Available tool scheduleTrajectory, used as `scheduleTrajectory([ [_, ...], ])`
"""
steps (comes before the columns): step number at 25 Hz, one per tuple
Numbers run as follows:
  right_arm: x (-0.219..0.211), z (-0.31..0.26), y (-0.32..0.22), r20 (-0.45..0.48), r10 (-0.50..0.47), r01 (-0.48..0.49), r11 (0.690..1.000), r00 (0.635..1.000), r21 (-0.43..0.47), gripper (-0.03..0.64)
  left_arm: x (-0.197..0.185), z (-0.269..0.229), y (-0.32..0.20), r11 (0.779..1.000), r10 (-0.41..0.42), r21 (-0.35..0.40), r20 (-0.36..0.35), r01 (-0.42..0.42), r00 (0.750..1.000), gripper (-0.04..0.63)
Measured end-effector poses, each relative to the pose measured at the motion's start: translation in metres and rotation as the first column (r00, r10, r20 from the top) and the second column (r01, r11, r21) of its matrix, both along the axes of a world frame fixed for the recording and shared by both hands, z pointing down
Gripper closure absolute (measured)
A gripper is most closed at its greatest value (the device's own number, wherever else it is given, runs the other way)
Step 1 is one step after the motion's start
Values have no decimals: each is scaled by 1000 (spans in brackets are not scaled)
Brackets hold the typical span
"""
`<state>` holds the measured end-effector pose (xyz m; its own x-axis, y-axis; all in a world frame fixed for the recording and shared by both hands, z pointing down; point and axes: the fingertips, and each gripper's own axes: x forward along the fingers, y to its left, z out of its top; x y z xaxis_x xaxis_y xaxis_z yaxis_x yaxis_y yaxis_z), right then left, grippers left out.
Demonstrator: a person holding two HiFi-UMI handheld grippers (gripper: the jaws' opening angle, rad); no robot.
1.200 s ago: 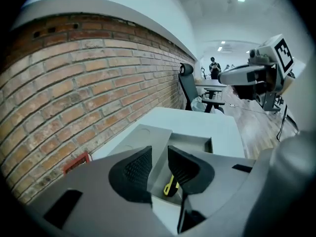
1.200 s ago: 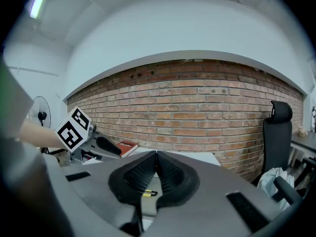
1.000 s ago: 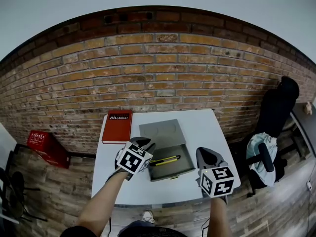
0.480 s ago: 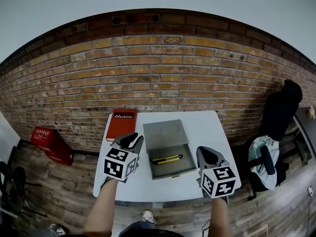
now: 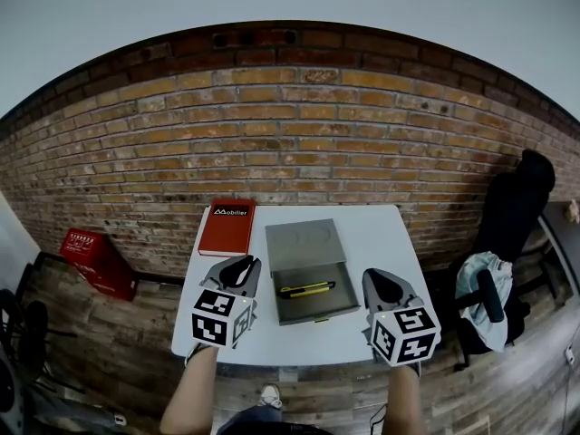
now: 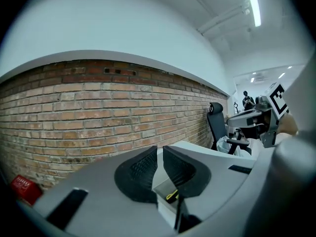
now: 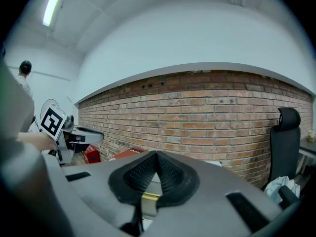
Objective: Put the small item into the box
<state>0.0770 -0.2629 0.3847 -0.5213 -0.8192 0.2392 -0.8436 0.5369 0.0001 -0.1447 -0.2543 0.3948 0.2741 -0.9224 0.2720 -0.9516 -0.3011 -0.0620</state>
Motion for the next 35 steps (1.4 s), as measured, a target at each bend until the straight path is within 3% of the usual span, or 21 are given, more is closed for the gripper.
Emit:
scheduleTrajectory([
  [14, 3, -9, 22, 6, -30, 30, 999, 1000, 39, 598, 0, -6, 26, 996, -75, 48, 2, 75, 997, 568],
  [35, 7, -15, 26, 5, -26, 26, 998, 1000, 56, 598, 3, 4, 32, 996, -84, 25, 2, 84, 996, 569],
])
